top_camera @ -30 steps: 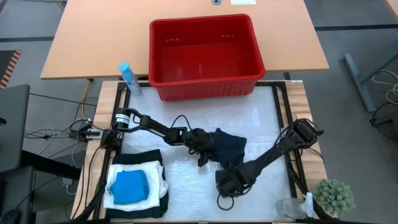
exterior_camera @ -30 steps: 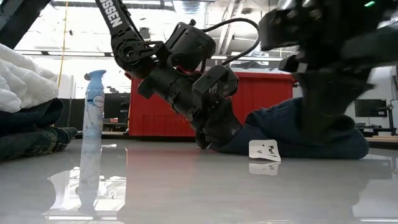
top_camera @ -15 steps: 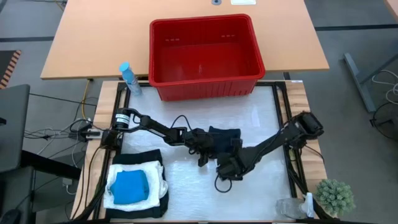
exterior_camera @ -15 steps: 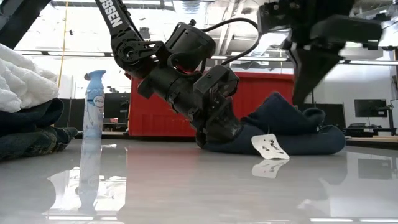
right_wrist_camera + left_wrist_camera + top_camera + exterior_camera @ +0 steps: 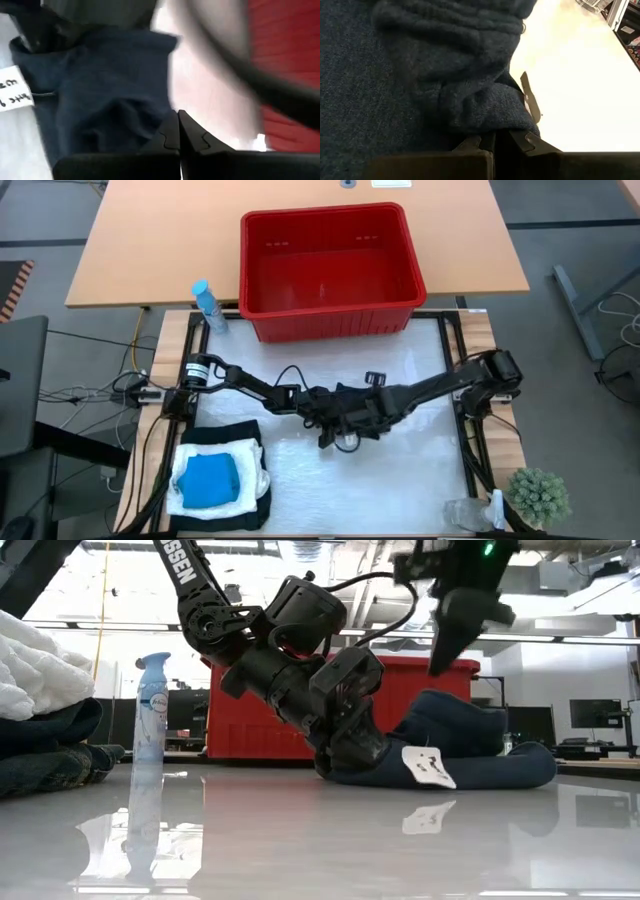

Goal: Fold Laundry from Bin
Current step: Fold the gray shorts from the red bin

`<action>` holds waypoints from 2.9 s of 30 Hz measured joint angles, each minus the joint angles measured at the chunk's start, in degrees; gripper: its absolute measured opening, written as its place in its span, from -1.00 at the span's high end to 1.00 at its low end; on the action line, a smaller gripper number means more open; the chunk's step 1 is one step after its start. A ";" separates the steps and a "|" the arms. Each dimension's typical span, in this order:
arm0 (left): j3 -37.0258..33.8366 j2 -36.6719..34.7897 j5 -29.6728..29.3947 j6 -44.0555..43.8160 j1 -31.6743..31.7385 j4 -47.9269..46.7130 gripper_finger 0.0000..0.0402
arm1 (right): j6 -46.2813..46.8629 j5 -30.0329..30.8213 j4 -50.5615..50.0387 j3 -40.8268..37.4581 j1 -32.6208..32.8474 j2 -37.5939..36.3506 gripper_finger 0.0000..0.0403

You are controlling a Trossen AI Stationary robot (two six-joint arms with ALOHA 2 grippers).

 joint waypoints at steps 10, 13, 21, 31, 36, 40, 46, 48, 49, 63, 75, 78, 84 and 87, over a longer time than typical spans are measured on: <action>0.00 0.00 -0.44 0.77 -0.02 -0.01 1.00 | -0.61 -4.65 -0.10 -0.02 -4.06 -10.47 0.92; 0.00 0.00 -0.70 0.85 -0.02 -0.01 1.00 | 2.40 -9.71 0.28 0.02 -0.15 -14.84 0.94; 0.00 0.00 -0.84 0.47 -0.02 0.08 1.00 | 11.68 -10.33 6.01 0.04 12.84 -12.01 0.94; 0.00 -0.02 -0.81 0.00 -0.02 0.10 1.00 | 12.25 -10.76 16.46 -0.09 14.84 6.41 0.94; 0.00 -0.02 -0.79 -0.05 -0.02 0.07 1.00 | 12.91 -10.70 13.92 -1.33 14.01 8.94 0.94; 0.02 -0.04 -0.79 -0.04 0.00 -0.23 1.00 | 13.69 -10.28 10.68 -5.27 12.16 8.54 0.94; 0.02 -0.04 -0.85 0.42 -0.30 -0.43 1.00 | 8.63 -9.07 9.54 -7.82 6.94 4.98 0.94; 0.02 -0.04 -1.01 0.55 -0.48 -0.45 1.00 | 6.14 -8.94 9.62 -7.85 4.81 3.50 0.94; 0.02 -0.04 -1.10 0.70 -0.57 -0.49 1.00 | 5.34 -8.75 9.73 -7.85 3.78 2.49 0.94; 0.00 -0.04 -1.30 0.88 -0.74 -0.44 1.00 | -2.43 -7.37 11.18 -7.85 -6.64 -4.00 0.91; -0.17 -3.09 -0.69 -2.57 -0.06 -3.54 1.00 | 7.81 -6.76 11.66 -7.82 -0.72 -18.00 0.89; -0.15 -4.96 -3.14 -3.04 0.75 -8.45 0.99 | 10.51 -5.67 11.00 -7.82 1.11 -19.28 0.89; -0.13 -8.91 -6.36 0.28 2.33 -20.12 0.79 | 14.94 -2.91 10.45 -7.80 3.42 -18.56 0.89; -0.13 -11.46 -9.26 2.81 3.36 -24.81 0.65 | 19.88 -1.32 9.13 -8.10 4.15 -17.52 0.89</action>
